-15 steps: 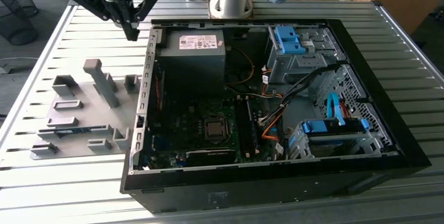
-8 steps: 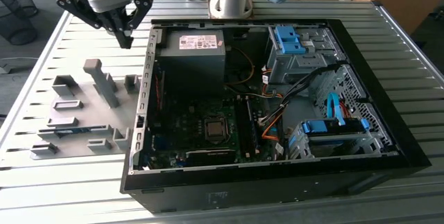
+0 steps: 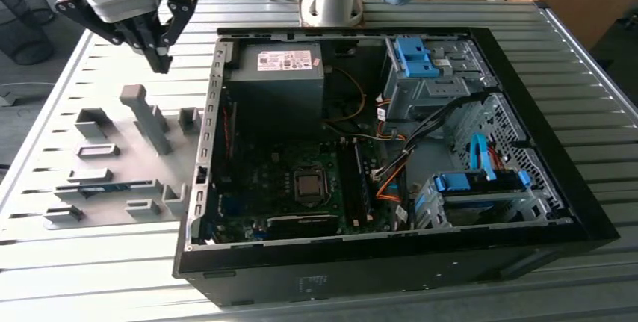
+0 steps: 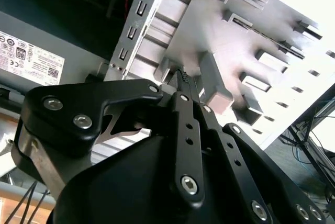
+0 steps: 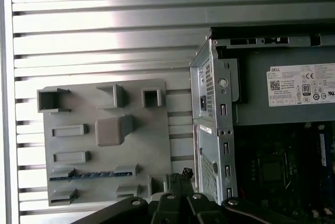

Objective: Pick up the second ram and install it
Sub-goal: 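Reach for the second ram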

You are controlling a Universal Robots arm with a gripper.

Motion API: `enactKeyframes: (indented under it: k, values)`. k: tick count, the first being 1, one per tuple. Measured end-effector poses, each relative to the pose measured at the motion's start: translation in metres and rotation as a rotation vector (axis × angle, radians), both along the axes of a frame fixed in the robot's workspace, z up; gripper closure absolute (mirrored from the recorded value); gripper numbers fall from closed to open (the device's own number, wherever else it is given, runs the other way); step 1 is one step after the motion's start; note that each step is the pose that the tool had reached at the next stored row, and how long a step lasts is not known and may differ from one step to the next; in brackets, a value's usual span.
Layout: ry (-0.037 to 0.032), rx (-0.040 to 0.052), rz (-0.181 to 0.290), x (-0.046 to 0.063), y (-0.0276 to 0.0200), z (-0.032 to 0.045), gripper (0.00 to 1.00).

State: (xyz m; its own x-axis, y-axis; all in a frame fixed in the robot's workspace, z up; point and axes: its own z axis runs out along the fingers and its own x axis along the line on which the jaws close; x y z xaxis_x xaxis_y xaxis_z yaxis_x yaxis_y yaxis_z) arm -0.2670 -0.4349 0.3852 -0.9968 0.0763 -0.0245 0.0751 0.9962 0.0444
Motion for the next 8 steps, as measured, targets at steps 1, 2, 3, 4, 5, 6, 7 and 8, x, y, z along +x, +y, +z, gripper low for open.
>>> enactKeyframes:
  k: [1, 2, 3, 4, 5, 6, 7, 8]
  values:
    - [0.0001, -0.0001, 0.0, -0.003, -0.0019, -0.0001, 0.9]
    - [0.0, 0.0, 0.0, -0.005, -0.0042, -0.0003, 0.9]
    - [0.0001, 0.0, 0.0, -0.007, -0.0064, -0.0004, 0.9]
    - [-0.0001, 0.0, 0.0, -0.01, -0.0086, -0.0006, 0.9]
    - [0.0001, -0.0001, 0.0, -0.013, -0.0104, -0.0007, 0.9]
    - [-0.0001, 0.0, 0.0, -0.016, -0.0118, -0.0009, 0.9]
    - [0.0, 0.0, 0.0, -0.019, -0.0125, -0.001, 0.9]
    - [0.0, 0.0, 0.0, -0.023, -0.0129, -0.0012, 0.9]
